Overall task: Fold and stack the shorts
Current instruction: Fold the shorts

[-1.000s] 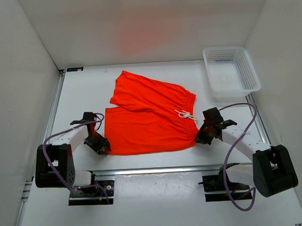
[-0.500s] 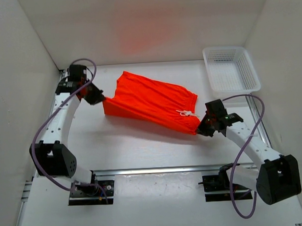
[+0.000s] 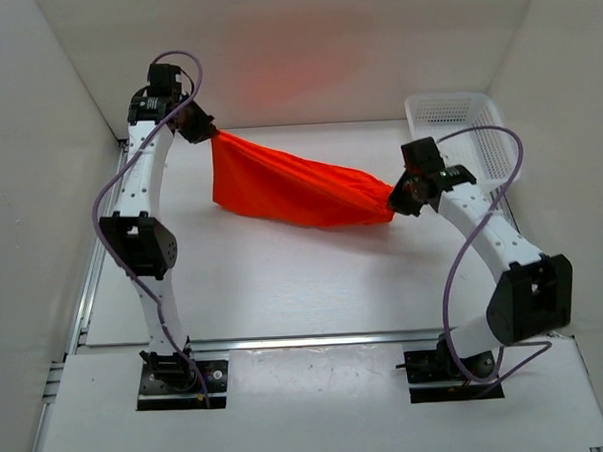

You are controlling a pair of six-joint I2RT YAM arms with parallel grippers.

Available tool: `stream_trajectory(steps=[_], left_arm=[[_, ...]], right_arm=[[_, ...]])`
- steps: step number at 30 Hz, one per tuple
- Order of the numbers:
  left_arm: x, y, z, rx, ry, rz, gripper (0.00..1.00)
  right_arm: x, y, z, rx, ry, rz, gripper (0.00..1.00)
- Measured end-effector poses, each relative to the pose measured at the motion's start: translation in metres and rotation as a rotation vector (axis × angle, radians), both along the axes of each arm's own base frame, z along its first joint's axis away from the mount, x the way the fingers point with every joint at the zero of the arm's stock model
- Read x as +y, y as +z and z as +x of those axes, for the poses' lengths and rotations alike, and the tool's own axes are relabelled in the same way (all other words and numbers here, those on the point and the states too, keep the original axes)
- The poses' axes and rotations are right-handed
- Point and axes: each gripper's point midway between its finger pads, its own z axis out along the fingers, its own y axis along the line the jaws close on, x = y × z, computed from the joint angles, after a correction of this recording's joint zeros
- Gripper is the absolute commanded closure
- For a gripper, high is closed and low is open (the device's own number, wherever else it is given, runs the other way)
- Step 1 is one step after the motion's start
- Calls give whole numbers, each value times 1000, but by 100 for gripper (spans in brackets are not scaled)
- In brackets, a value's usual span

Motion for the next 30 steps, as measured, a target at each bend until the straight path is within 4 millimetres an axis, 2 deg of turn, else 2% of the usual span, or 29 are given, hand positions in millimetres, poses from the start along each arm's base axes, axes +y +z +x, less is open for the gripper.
stream_trajectory(steps=[3, 4, 5, 6, 7, 8, 10, 12, 13, 14, 16, 18, 21, 25, 27, 30], left_arm=[[-7, -4, 40, -54, -27, -3, 90], [-10, -8, 54, -73, -37, -8, 90], [-14, -14, 67, -88, -46, -14, 86], [-17, -21, 79, -103, -54, -22, 66], [-19, -30, 90, -115, -63, -25, 17], [-22, -40, 102, -128, -68, -35, 0], [-27, -55, 124, -161, -67, -59, 0], [-28, -71, 131, -153, -71, -59, 0], [-28, -80, 129, -134, -73, -53, 0], [-27, -85, 127, -123, -81, -41, 0], [-21, -89, 120, -107, -90, -12, 0], [-14, -89, 102, -75, -103, 17, 0], [-5, -80, 69, -43, -124, 53, 0], [3, -76, 19, 13, -142, 74, 0], [5, -91, 0, 67, -148, 77, 0], [6, -131, -19, 181, -160, 80, 0]], right_arm=[[-2, 4, 31, -1, -25, -18, 93], [-3, 3, 42, 2, -35, -24, 79], [-4, 1, 53, 4, -46, -28, 62], [-5, -1, 64, 10, -59, -32, 42], [-8, -4, 77, 16, -75, -36, 18], [-11, -5, 90, 14, -90, -43, 12], [-17, -3, 114, 8, -110, -51, 6], [-22, 6, 132, -27, -121, -54, 6], [-25, 9, 134, -36, -127, -59, 6], [-26, 13, 133, -44, -129, -67, 11], [-27, 19, 127, -60, -121, -80, 13], [-28, 15, 107, -47, -105, -94, 16], [-28, -5, 69, 12, -72, -104, 15], [-26, -51, 22, 143, -23, -96, 5], [-24, -68, 7, 201, -5, -84, 3], [-19, -72, 3, 218, 11, -57, 3]])
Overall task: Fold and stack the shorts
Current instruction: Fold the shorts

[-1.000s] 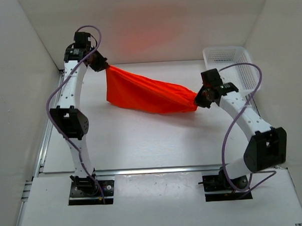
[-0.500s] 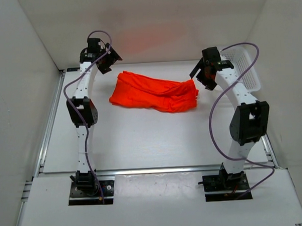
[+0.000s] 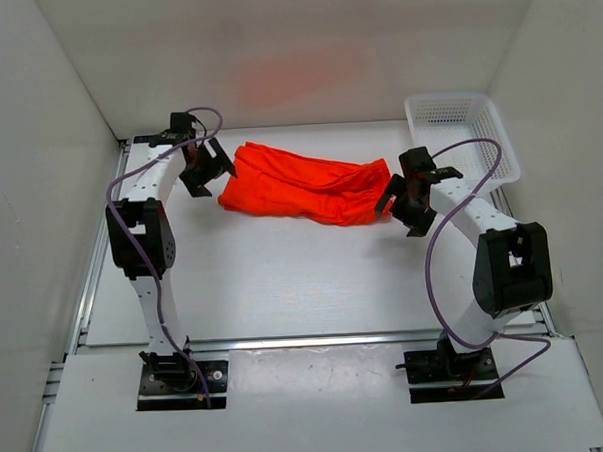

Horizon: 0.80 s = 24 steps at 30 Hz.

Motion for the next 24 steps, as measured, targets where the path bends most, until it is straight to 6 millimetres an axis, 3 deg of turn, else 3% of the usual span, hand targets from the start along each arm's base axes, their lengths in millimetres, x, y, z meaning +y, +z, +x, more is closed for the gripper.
stream_trajectory(steps=[6, 8, 11, 13, 15, 16, 20, 24], left_arm=[[1, -89, -23, 228, -7, 15, 0], [0, -105, -28, 274, -7, 16, 0], [0, -103, -23, 267, -4, 14, 1], [-1, -104, -20, 269, 2, 11, 17], [-3, -105, -16, 269, 12, 6, 58], [-4, -108, -13, 266, 13, 6, 89], [-8, -112, -7, 262, 0, -7, 90], [-9, -112, -5, 259, 3, -9, 90]], right_arm=[[12, 7, 12, -39, 18, 56, 1], [16, 7, 16, -45, 22, 76, 1], [24, 2, 22, -42, 7, 117, 1], [30, -4, 27, -35, -14, 146, 1], [34, -13, 33, -25, -39, 170, 1], [37, -18, 35, -18, -52, 181, 1], [41, -34, 48, -13, -127, 209, 6], [42, -36, 68, -79, -207, 234, 11]])
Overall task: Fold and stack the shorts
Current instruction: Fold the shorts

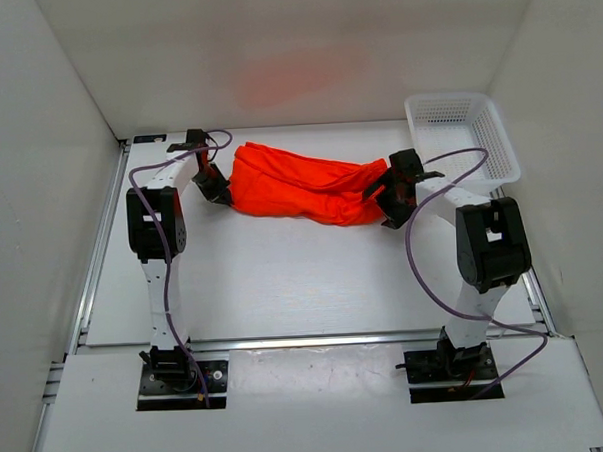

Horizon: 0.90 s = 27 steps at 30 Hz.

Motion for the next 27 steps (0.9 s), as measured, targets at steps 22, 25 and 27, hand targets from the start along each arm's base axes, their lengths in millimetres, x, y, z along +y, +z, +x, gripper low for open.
stream_trajectory(steps=[22, 25, 27], left_arm=[[54, 61, 41, -130, 98, -59, 90], [73, 125, 72, -300, 117, -77, 90], [83, 165, 79, -392, 123, -93, 90]], right_arm=[[19, 46, 61, -161, -54, -101, 100], [31, 99, 98, -292, -16, -86, 100], [35, 131, 110, -365, 6, -80, 100]])
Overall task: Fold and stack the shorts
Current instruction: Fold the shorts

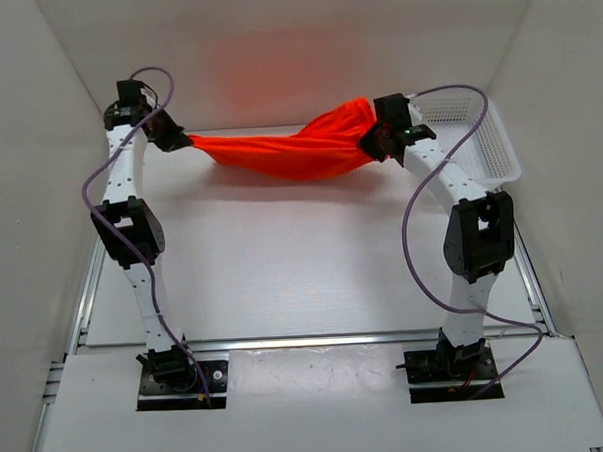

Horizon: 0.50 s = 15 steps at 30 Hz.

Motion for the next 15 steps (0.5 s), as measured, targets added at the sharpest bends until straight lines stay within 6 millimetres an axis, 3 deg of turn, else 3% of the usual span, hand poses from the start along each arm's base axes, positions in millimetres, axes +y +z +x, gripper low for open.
stream_trajectory(steps=[3, 5, 7, 10, 15], left_arm=[[10, 35, -14, -51, 5, -14, 90], [10, 41, -33, -41, 2, -21, 90], [5, 34, -58, 0, -5, -24, 90], [-2, -1, -101, 105, -11, -32, 90], [-7, -82, -184, 351, 4, -20, 90]], right_arm=[[2, 25, -2, -50, 38, -2, 100], [1, 23, -18, -40, 61, -6, 100], [-3, 6, -43, 7, 85, -18, 100], [-11, -39, -91, 131, 111, -41, 100], [-20, -127, -199, 393, 182, -95, 19]])
